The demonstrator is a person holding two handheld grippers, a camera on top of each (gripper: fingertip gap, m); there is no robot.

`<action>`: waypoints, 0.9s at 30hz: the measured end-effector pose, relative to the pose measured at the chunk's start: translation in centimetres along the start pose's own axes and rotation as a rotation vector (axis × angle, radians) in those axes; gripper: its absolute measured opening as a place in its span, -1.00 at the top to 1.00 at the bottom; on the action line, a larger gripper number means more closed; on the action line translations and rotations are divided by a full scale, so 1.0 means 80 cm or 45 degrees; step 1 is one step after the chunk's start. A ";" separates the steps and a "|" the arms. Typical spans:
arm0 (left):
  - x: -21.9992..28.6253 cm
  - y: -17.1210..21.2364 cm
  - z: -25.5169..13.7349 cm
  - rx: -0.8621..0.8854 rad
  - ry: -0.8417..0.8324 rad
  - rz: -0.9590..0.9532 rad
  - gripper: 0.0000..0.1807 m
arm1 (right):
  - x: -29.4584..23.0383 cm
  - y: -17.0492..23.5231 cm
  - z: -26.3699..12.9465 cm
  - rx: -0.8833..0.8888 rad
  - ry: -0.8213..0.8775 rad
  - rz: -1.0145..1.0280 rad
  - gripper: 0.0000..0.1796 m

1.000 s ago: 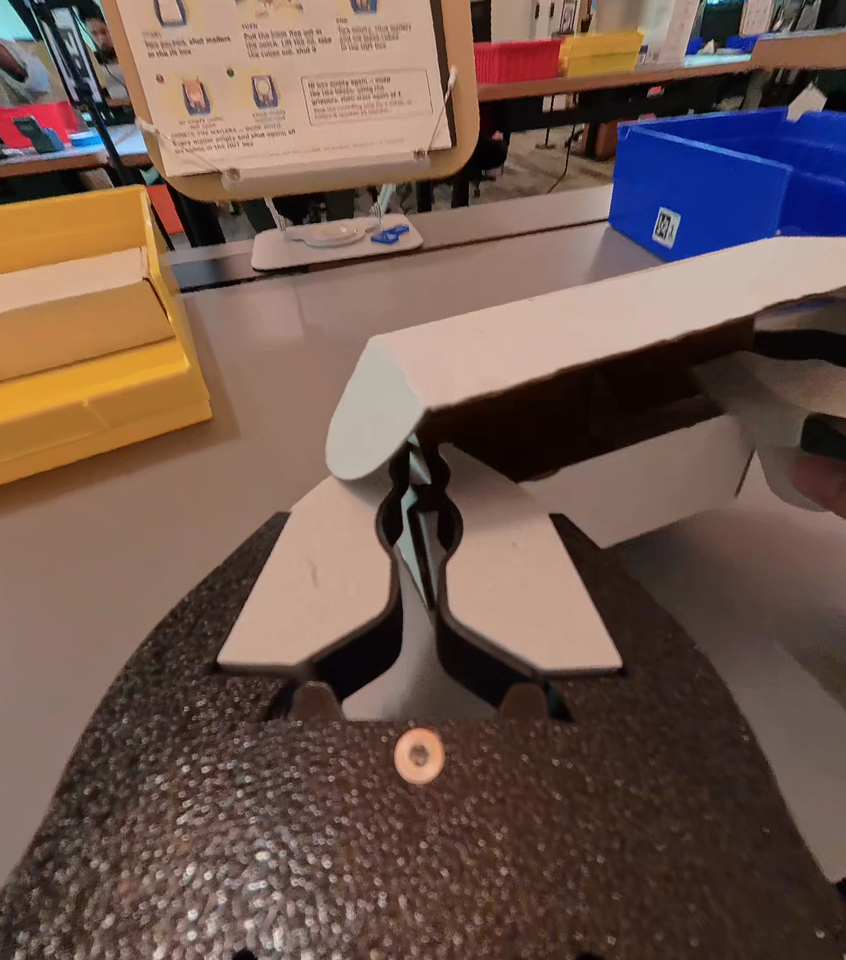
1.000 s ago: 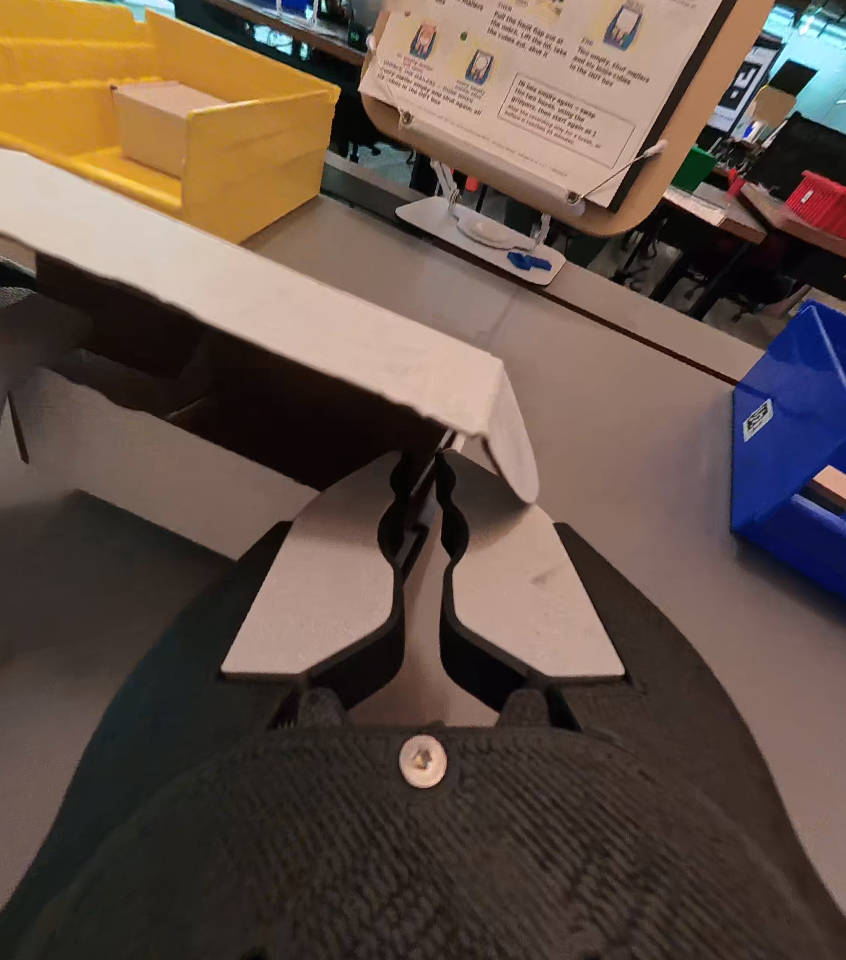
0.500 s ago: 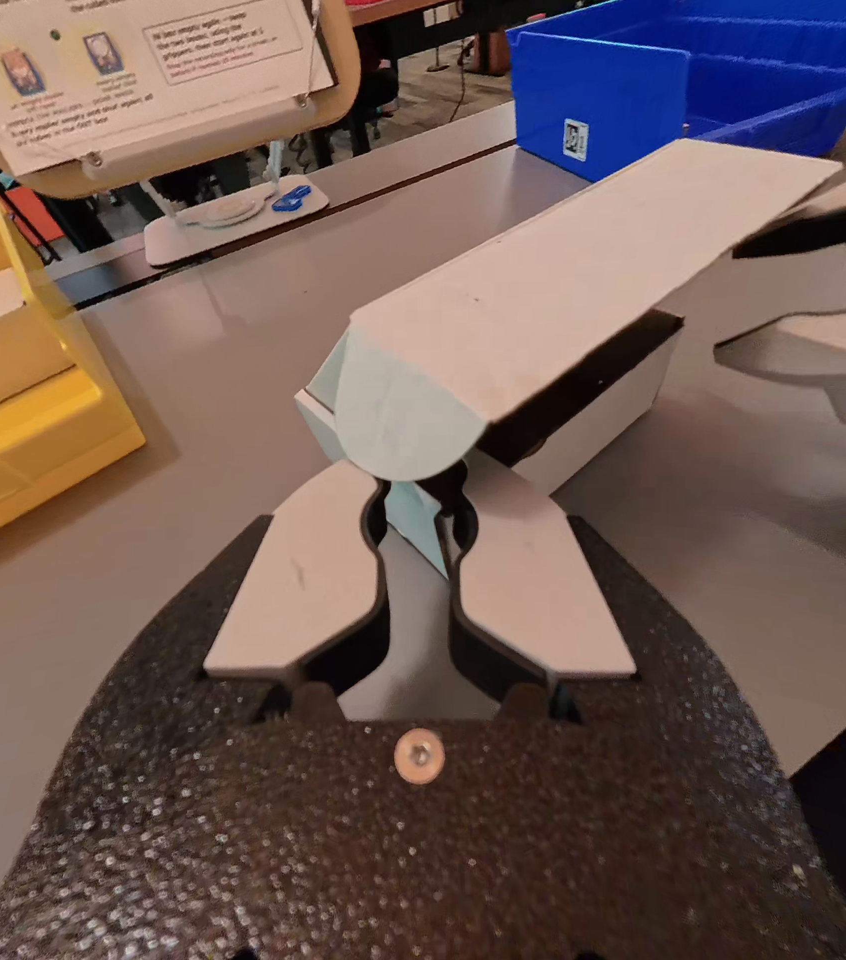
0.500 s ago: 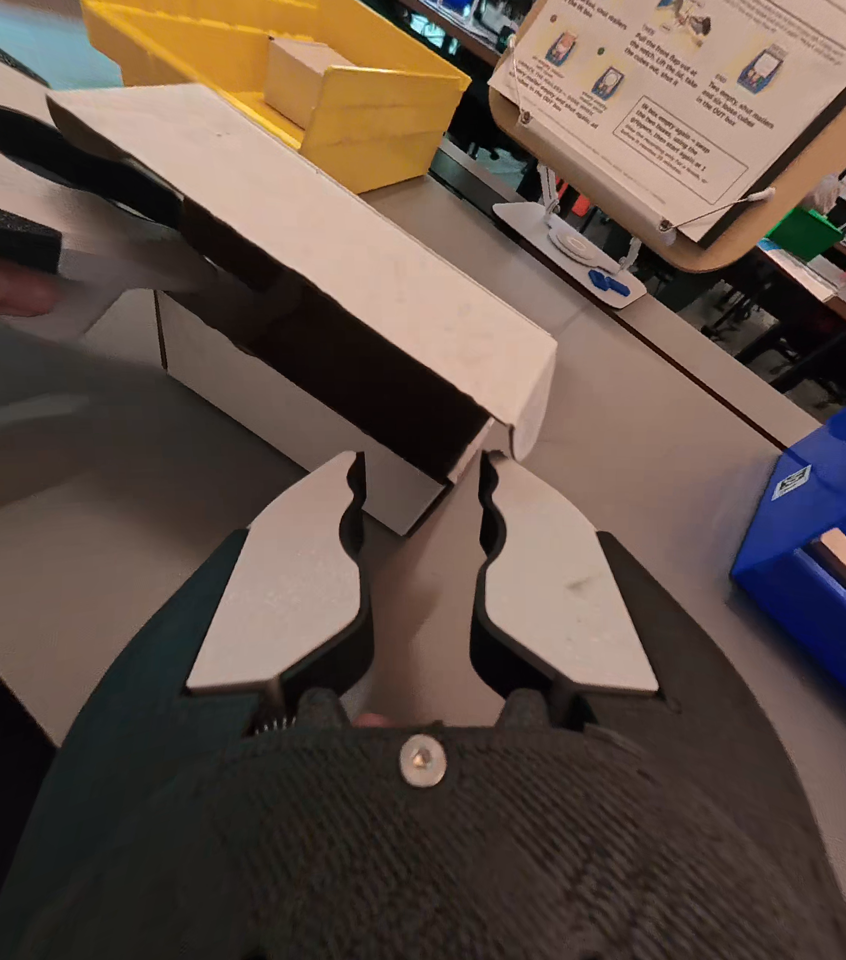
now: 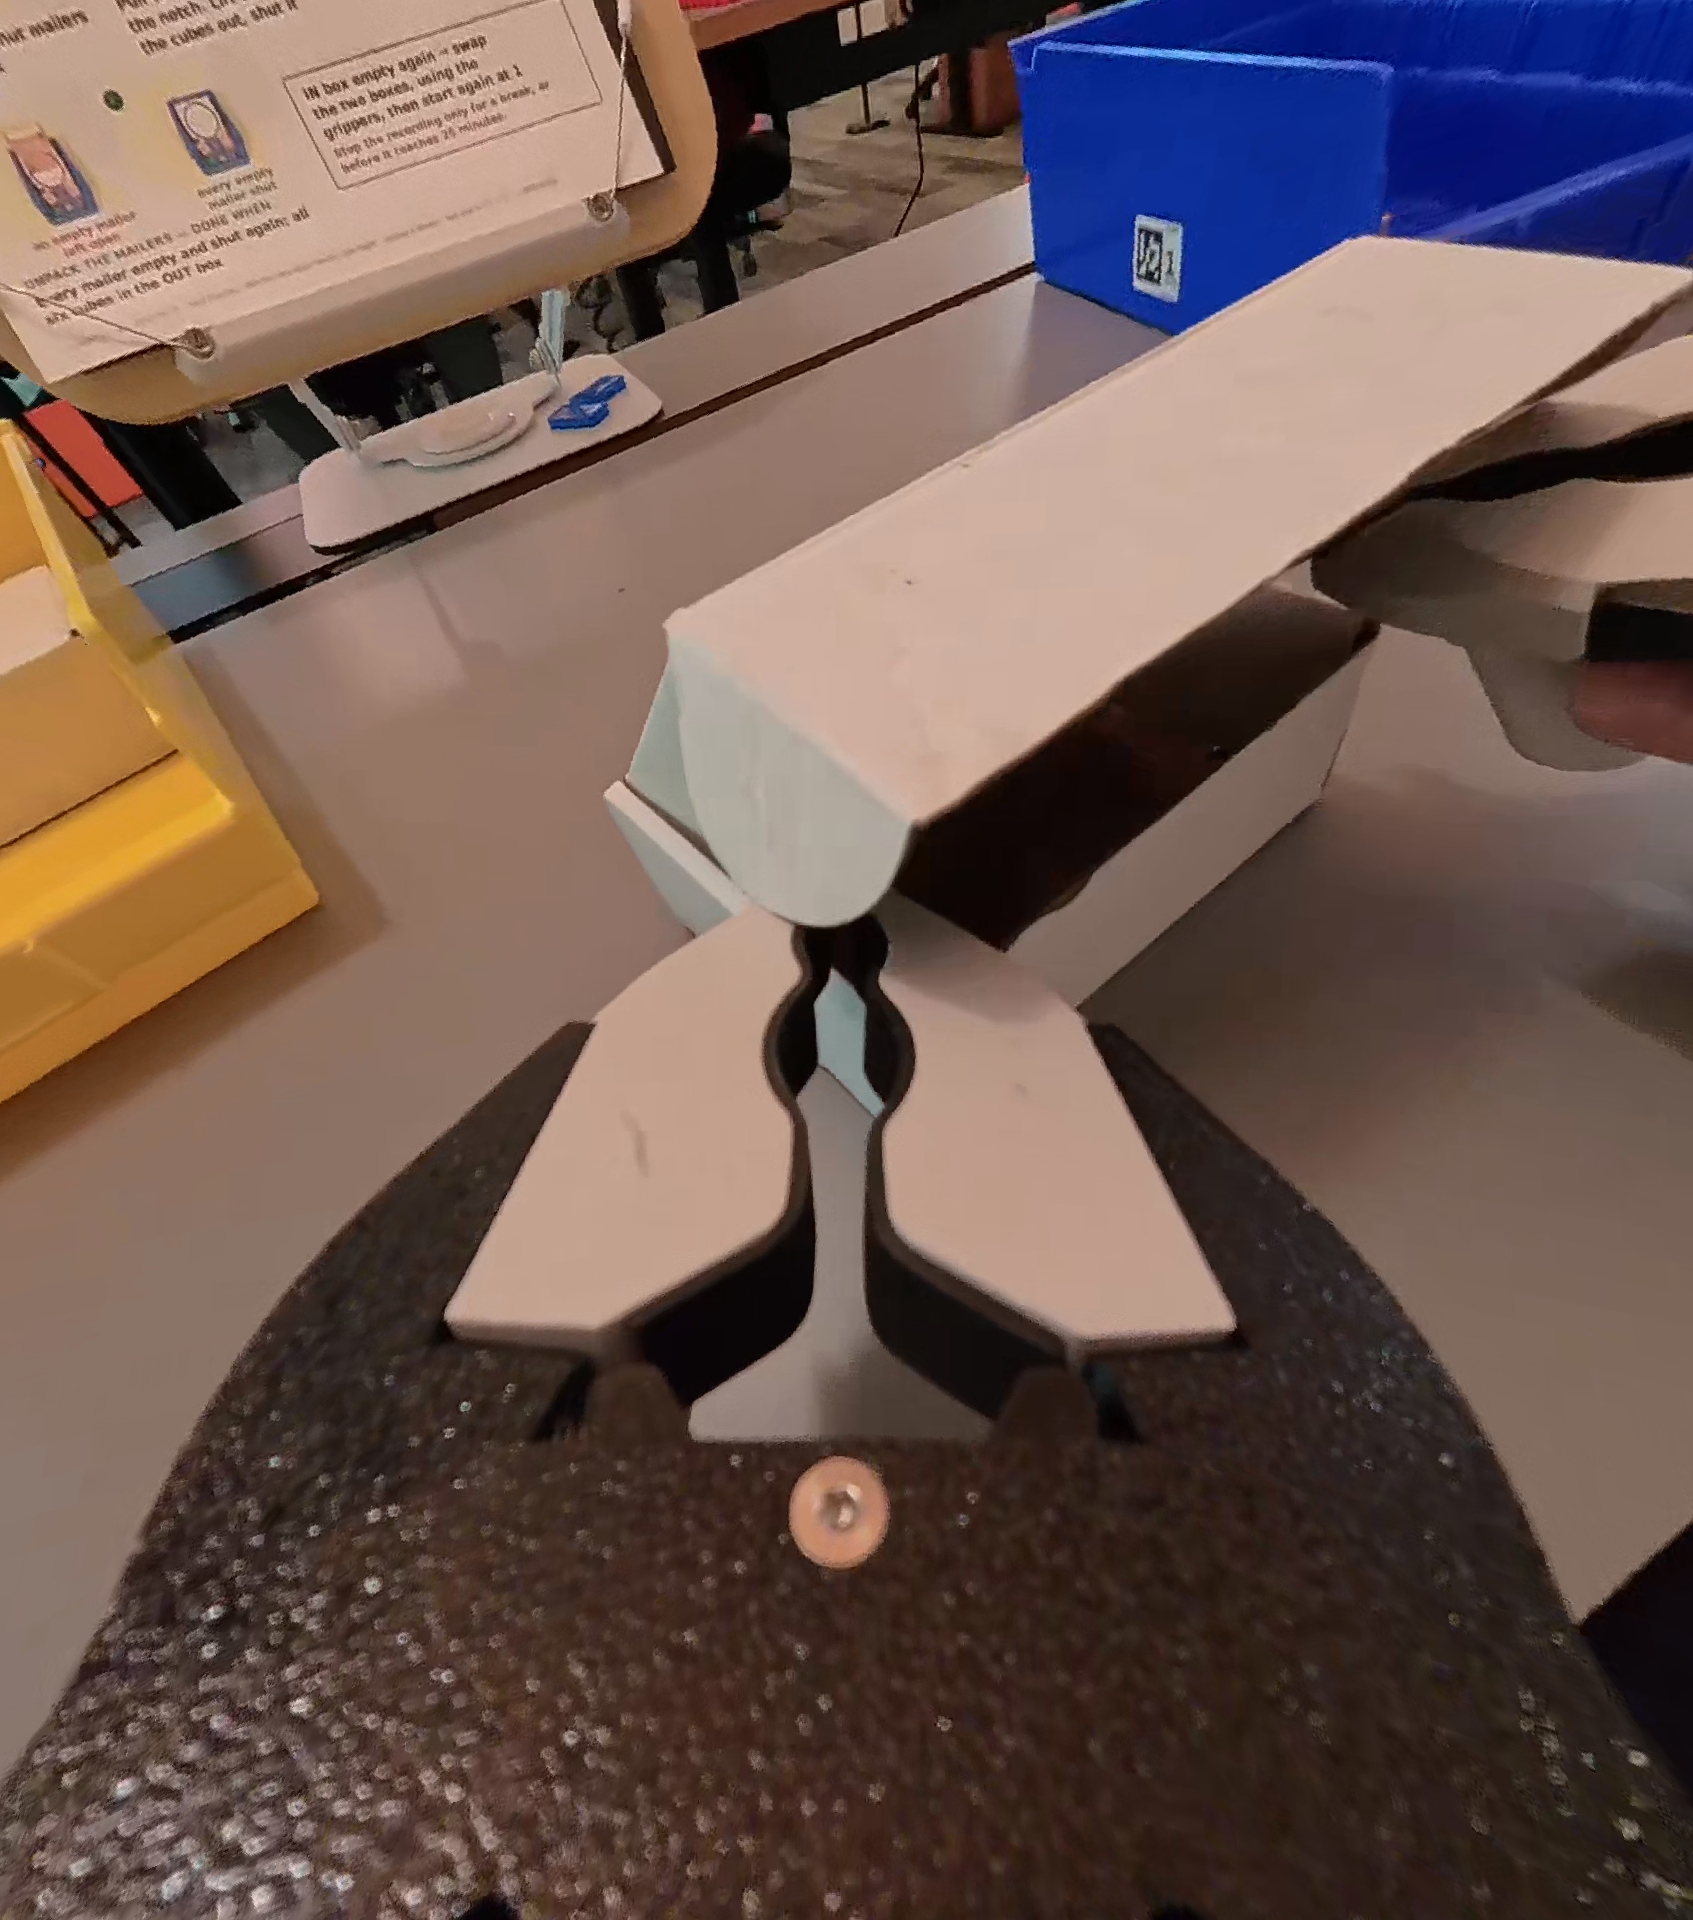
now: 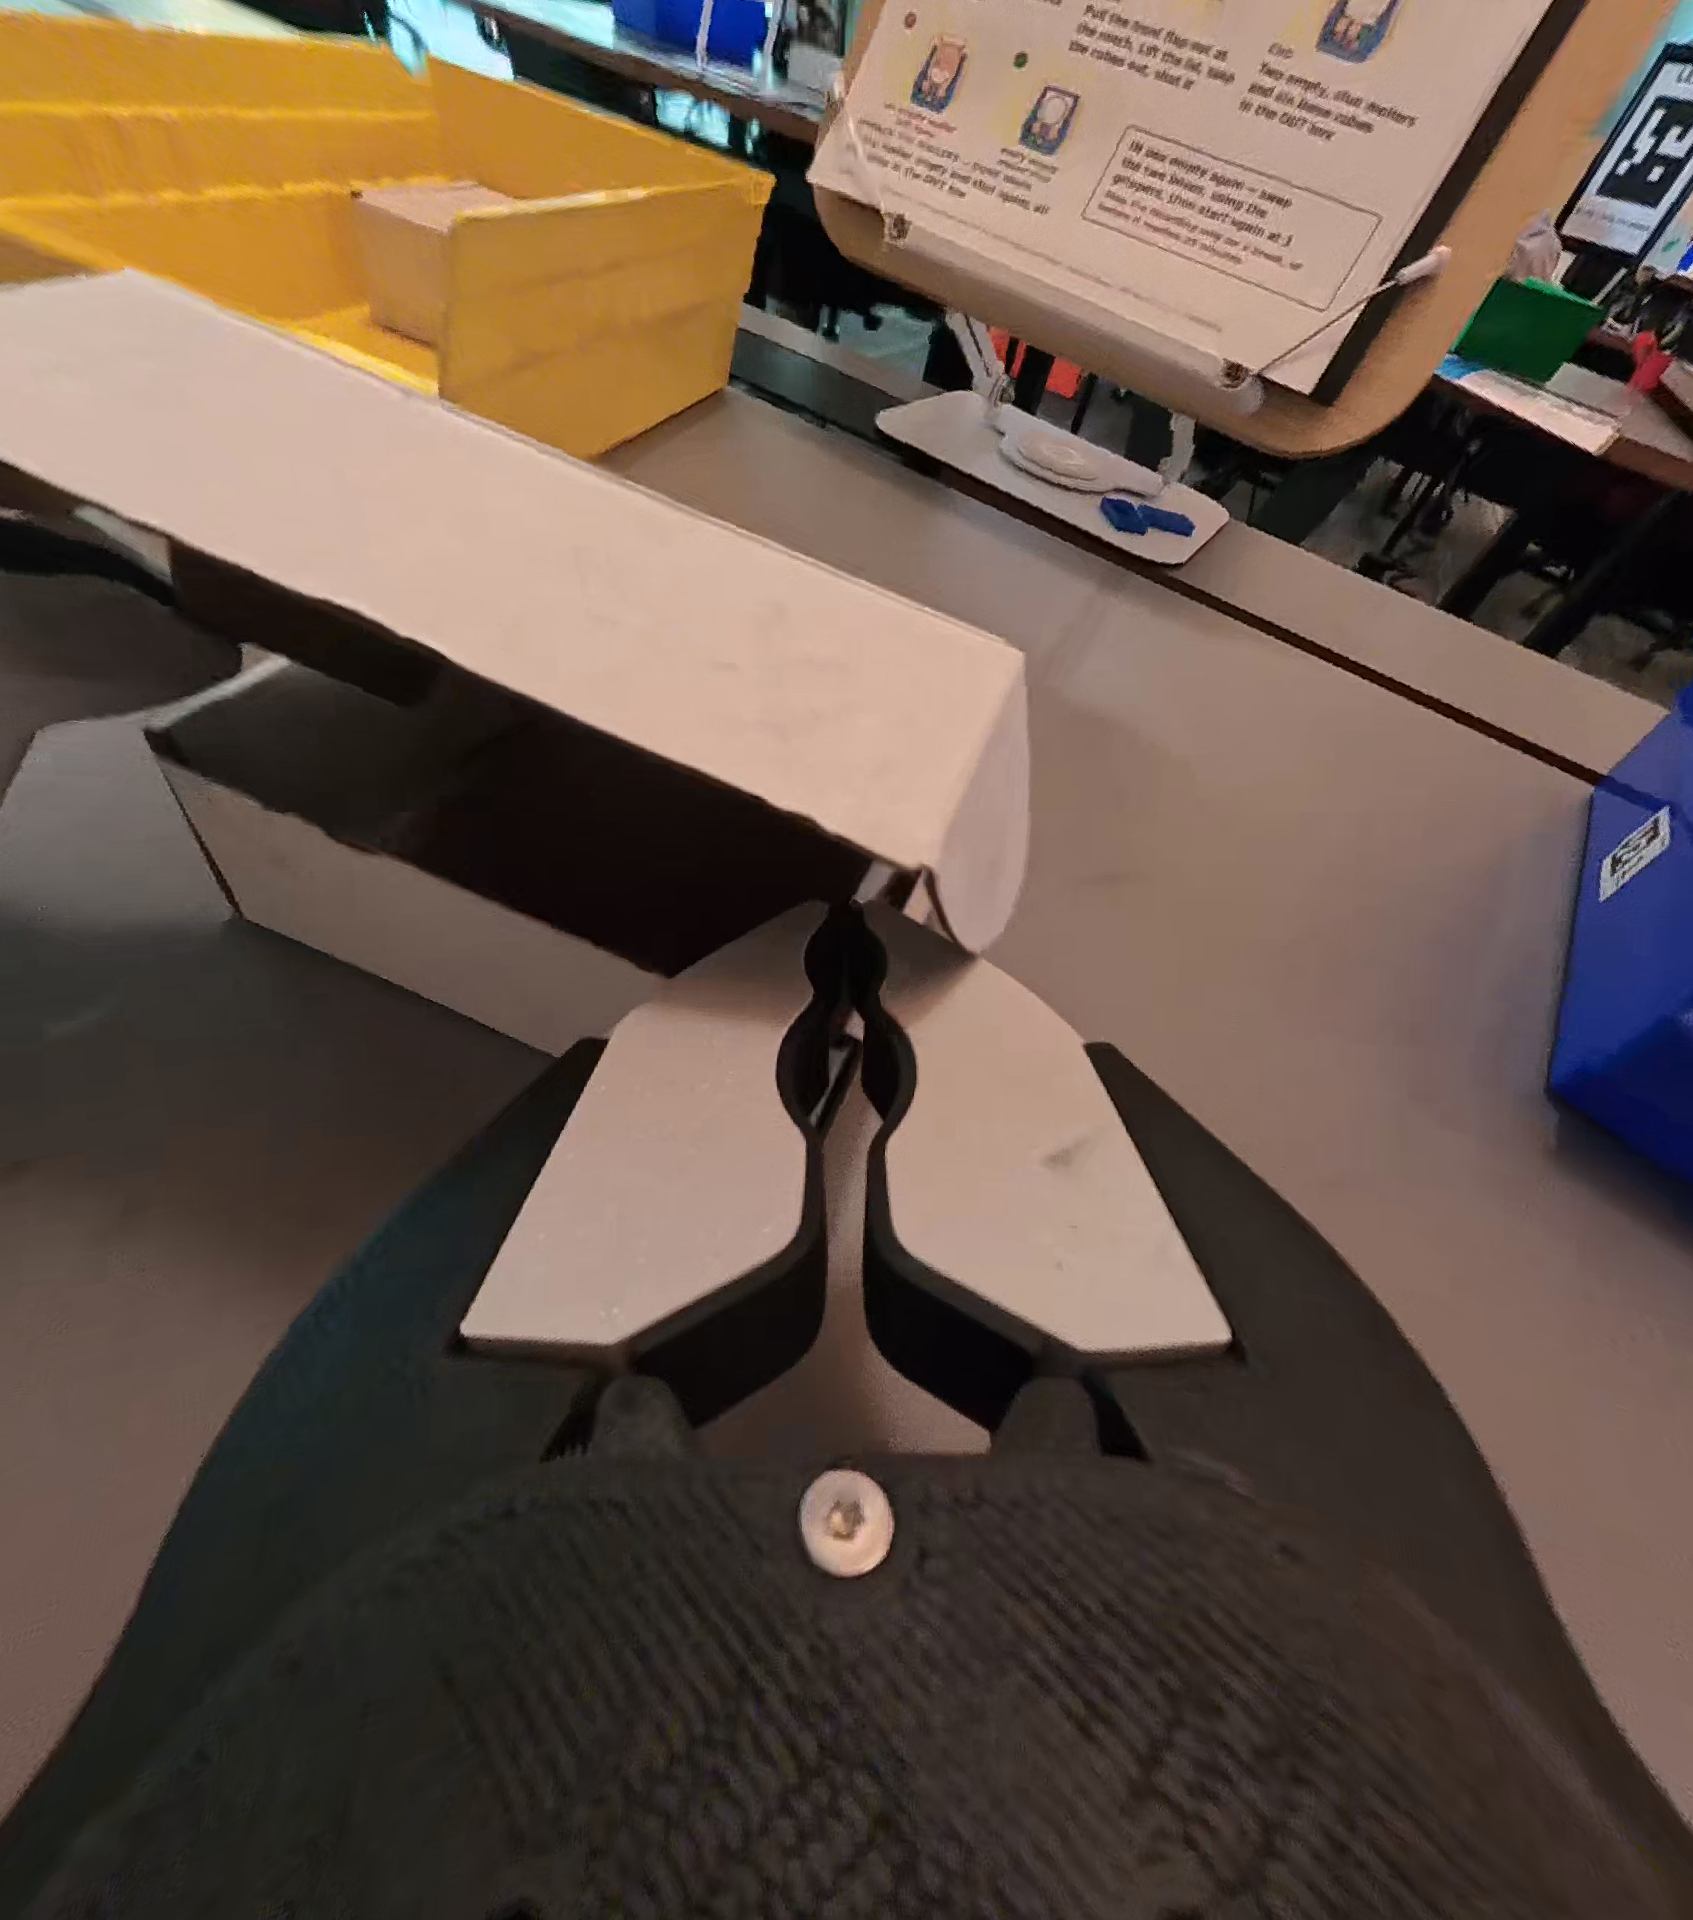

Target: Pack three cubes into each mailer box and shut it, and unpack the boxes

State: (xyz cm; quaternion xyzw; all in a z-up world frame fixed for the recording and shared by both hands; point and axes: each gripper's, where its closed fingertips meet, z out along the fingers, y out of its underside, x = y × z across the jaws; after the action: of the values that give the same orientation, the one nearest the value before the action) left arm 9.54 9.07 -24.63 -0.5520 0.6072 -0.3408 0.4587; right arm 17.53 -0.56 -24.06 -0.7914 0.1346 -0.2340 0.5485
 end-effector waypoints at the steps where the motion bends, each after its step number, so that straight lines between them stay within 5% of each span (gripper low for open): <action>1: 0.001 0.002 0.002 -0.016 -0.005 0.007 1.00 | 0.000 0.004 0.002 -0.028 0.023 -0.041 1.00; 7: 0.005 0.013 -0.001 -0.046 0.050 0.004 0.93 | 0.005 0.015 0.001 -0.067 0.057 -0.068 1.00; 13: 0.015 0.031 -0.044 -0.200 0.474 0.057 0.66 | 0.004 0.019 0.004 -0.095 0.082 -0.137 1.00; 17: -0.012 -0.039 -0.078 0.031 0.682 -0.194 0.67 | 0.003 0.019 0.005 -0.096 0.095 -0.157 1.00; 21: -0.050 -0.105 -0.039 0.169 0.588 -0.409 0.84 | 0.003 0.019 0.005 -0.097 0.082 -0.147 1.00; 27: -0.029 -0.053 0.042 -0.217 0.756 -0.393 1.00 | 0.001 0.021 0.000 -0.086 0.062 -0.194 1.00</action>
State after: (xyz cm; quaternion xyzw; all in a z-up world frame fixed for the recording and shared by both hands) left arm 14.11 10.98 -21.51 -0.5503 0.6498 -0.5002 0.1573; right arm 17.68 -1.25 -25.57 -0.8114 0.0951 -0.2894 0.4989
